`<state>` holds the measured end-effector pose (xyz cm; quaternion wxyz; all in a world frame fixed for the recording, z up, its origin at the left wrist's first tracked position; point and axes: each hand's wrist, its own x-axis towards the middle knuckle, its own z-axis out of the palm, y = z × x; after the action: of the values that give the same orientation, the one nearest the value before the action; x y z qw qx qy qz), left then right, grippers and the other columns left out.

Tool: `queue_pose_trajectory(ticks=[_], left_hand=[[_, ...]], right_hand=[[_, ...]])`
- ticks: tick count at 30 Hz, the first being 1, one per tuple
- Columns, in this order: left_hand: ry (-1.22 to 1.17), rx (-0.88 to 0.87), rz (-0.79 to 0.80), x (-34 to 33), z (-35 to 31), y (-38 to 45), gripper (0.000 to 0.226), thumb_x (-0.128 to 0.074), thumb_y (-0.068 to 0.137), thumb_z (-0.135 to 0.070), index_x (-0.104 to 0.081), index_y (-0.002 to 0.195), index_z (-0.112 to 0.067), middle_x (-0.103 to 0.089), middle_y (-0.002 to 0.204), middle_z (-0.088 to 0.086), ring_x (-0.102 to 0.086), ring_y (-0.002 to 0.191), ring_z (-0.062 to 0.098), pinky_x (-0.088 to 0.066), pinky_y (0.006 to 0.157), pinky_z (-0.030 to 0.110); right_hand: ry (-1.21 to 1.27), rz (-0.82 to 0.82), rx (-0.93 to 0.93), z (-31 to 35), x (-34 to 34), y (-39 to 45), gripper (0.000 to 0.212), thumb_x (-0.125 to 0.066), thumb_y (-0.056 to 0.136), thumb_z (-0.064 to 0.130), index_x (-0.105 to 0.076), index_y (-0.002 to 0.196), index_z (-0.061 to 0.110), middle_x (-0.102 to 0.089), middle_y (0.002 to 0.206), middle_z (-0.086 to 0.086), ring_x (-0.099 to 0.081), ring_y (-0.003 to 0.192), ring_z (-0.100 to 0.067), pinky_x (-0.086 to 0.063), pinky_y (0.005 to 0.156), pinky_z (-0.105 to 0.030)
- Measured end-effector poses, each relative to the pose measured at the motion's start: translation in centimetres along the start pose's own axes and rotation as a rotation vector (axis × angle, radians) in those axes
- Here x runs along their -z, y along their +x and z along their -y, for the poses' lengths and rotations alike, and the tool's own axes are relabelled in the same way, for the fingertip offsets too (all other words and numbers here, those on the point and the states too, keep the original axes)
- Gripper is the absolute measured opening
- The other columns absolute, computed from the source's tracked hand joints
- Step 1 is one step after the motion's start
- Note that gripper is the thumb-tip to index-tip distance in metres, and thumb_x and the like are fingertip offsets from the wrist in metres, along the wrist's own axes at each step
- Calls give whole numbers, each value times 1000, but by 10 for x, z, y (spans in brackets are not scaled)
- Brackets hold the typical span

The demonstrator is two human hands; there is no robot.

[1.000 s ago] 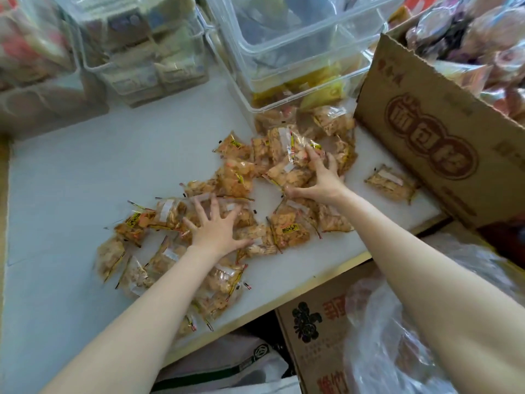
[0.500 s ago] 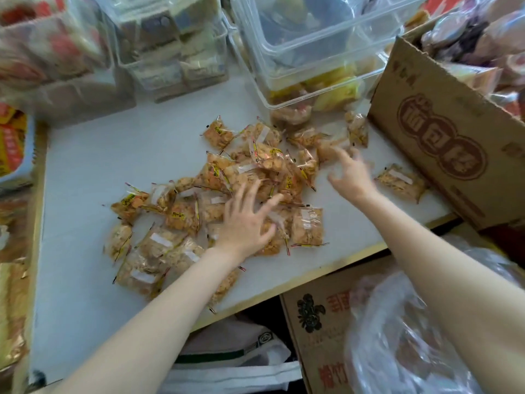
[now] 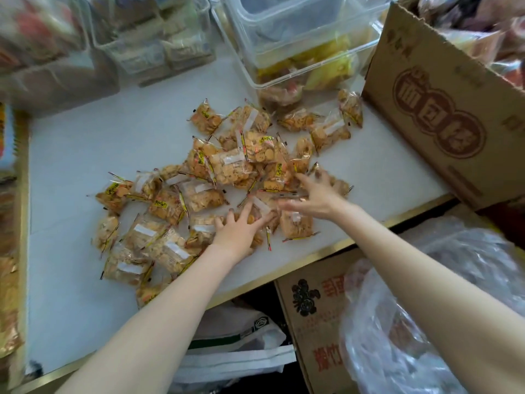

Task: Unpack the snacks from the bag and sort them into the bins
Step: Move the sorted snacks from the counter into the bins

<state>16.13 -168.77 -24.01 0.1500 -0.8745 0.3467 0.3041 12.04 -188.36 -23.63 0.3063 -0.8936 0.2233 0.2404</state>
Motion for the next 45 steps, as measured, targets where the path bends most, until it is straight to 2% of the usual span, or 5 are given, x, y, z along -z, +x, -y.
queue_pose_trajectory(ticks=[7, 18, 35, 40, 45], left_hand=[[85, -68, -50, -10, 41, -18, 82, -58, 91, -19, -4, 147, -43, 3, 158, -4, -21, 136, 33, -29, 103, 56], [-396, 34, 33, 11, 10, 20, 91, -64, 84, -43, 2, 147, -45, 2, 156, 18, -4, 141, 45, -12, 110, 60], [-867, 334, -576, 26, 81, -66, 43, -76, 74, -35, -57, 110, -22, -54, 101, 4, -54, 93, 23, -42, 77, 31], [-1165, 630, -515, -25, 141, -109, 36, -74, 79, -26, -55, 107, -15, -57, 109, 3, -50, 91, 19, -37, 72, 28], [-1029, 815, -422, -93, 148, -110, 66, -68, 80, -44, -38, 137, -27, -34, 147, 8, -35, 131, 32, -36, 100, 45]], right_hand=[[-597, -58, 59, 9, -24, -5, 93, -70, 65, 62, -23, 140, 31, -13, 147, -16, -12, 131, -54, -12, 102, -70], [-419, 3, -26, 11, -18, -15, 81, -77, 68, 39, -31, 134, 28, -34, 130, -15, -47, 108, -39, -34, 94, -46], [3, -249, 475, 83, 27, -26, 96, -81, 67, 36, -24, 144, 33, -32, 135, -7, -35, 125, -25, -25, 105, -47], [60, 41, 564, 120, -15, -32, 96, -82, 67, 36, -24, 143, 32, -30, 137, -5, -35, 127, -22, -29, 96, -24], [-193, 248, 654, 157, -98, -38, 99, -77, 73, 38, -13, 148, 35, -3, 153, -10, -12, 139, -38, -29, 107, -47]])
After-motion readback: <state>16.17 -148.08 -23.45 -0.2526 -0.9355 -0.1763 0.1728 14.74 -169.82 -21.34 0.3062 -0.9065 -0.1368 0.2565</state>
